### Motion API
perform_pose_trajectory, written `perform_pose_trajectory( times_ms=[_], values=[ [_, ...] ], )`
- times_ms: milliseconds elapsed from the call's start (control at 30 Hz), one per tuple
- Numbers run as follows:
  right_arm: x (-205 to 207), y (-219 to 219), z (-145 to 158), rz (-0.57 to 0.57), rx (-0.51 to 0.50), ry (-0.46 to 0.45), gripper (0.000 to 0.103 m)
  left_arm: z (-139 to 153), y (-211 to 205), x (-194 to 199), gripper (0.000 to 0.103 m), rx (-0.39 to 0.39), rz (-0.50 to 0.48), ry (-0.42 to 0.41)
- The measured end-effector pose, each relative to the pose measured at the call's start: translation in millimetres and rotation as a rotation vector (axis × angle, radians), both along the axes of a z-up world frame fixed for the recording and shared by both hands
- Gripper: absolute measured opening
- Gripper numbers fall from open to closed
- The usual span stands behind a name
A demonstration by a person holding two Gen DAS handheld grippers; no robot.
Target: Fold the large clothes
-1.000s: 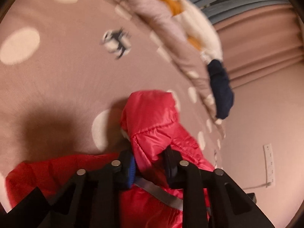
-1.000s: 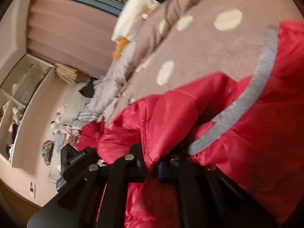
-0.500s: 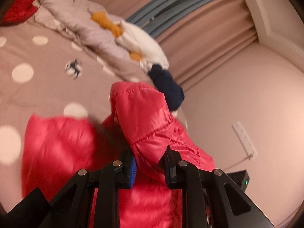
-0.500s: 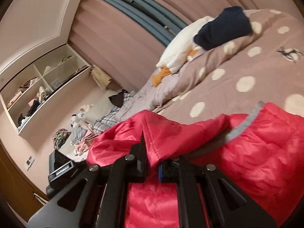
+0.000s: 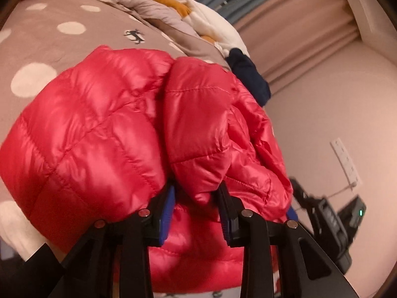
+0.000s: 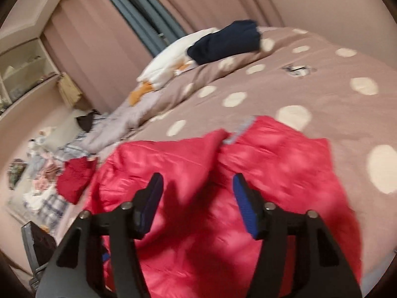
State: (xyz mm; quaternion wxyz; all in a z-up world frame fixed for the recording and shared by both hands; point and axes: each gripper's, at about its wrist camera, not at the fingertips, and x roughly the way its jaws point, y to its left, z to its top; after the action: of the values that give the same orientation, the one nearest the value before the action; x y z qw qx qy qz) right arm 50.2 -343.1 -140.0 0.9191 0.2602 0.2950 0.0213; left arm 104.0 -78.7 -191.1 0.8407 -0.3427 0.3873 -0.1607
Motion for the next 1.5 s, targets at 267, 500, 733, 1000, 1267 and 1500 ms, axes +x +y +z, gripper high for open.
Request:
perform_pose_trajectory(
  times_ms=[267,500,733,1000,1267,1500],
  values=[
    [-5.0,-0.8,-36.2,-0.106,-0.123,0.031,0.064,5.5,-33.8,8.2,0.042,0.246,0.049,-0.130],
    [30.5,5.4,-48.0,-0.130,-0.232,-0.056,0.065,2.3,-52.0,37.2,0.049,0.400,0.103,-0.224],
    [109.0,6.3,-49.9,-0.016,-0.168,-0.051,0.065,-1.5,-32.1,77.9,0.049,0.458,0.149,-0.228],
    [155.0,28.3,-49.1,0.013,-0.201,-0.026,0.066,-4.1,-12.4,109.5,0.052,0.429,0.174,-0.191],
    [126.6,19.2,-24.4,0.026,-0.007,0.016,0.075,16.8,4.2,87.8,0.062,0.383,0.175,-0.105],
    [107.2,45.6,-0.2,0.186,0.301,-0.081,0.081,27.6,37.2,63.3,0.071,0.370,0.252,-0.112]
  ],
)
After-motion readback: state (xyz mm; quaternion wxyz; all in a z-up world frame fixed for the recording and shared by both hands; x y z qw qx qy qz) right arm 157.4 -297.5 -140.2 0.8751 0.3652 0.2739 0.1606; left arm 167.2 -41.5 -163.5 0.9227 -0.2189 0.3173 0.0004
